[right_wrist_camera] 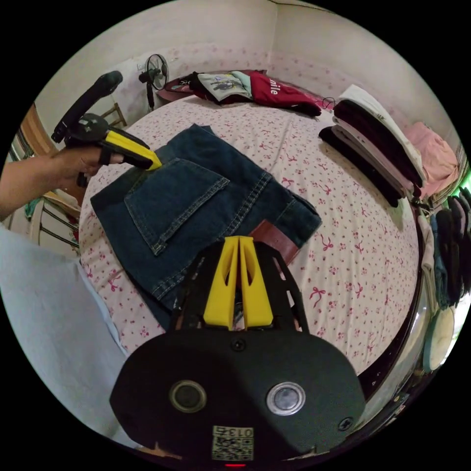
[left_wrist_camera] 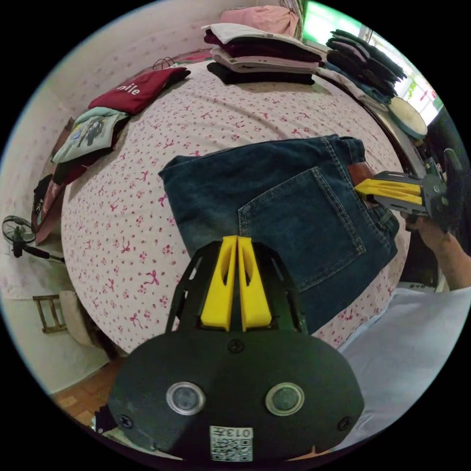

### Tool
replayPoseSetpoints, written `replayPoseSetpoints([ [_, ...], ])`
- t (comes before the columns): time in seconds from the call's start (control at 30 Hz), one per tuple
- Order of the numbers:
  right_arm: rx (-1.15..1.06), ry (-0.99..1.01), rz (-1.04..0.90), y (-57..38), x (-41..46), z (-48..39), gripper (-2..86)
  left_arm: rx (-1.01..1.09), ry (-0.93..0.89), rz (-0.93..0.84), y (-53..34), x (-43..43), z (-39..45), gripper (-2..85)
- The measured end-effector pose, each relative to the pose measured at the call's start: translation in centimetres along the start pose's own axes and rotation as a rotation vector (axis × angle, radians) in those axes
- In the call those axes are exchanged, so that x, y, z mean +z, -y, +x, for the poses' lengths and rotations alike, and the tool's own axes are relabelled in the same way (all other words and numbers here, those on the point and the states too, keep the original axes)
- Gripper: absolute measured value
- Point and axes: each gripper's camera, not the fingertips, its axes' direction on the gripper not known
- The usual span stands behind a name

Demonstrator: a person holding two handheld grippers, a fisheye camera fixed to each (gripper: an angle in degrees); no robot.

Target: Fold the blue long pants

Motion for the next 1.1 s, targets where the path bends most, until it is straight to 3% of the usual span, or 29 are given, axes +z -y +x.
replayPoseSetpoints([
  [0.13,0.045,0.02,0.019,-0.6,-2.0,3.2,-0.2,-0.049,0.157,0.077,0.1,-2.4,-0.9,-0.4],
  [0.23,0.032,0.098,0.158,-2.4,-3.9,4.3,-0.1,-0.075,0.128,-0.032,0.3,-0.1,-2.1,-0.4],
  [0.3,-0.031,0.103,0.107,-3.0,-3.2,4.1,0.1,-0.088,0.13,0.019,0.1,-0.2,-2.6,-0.3],
  [0.33,-0.071,0.098,-0.017,-3.1,-1.7,4.0,0.2,-0.101,0.125,0.011,0.5,-0.3,-3.0,-0.2],
  [0.5,0.008,0.194,-0.011,-3.4,-2.4,7.8,1.5,-0.111,0.163,-0.045,2.1,-1.3,-4.7,0.9],
  [0.57,0.155,0.182,0.029,-4.1,-3.6,10.6,5.8,-0.194,0.089,-0.001,1.5,-2.2,-6.8,2.8],
  [0.63,0.297,0.178,0.115,-5.2,-4.8,12.9,10.3,-0.27,-0.046,0.094,0.3,-3.3,-9.7,10.2],
  [0.73,0.468,0.31,0.163,-6.0,-5.1,16.1,12.6,-0.29,-0.175,0.12,0.0,-3.0,-12.5,12.9],
  [1.0,0.606,0.458,0.05,-4.9,-2.0,20.0,11.7,-0.27,-0.396,0.098,2.1,0.0,-16.4,11.2],
  [1.1,0.584,0.461,0.021,-3.8,-2.8,20.5,9.9,-0.245,-0.387,0.102,3.1,-0.3,-16.3,7.3],
])
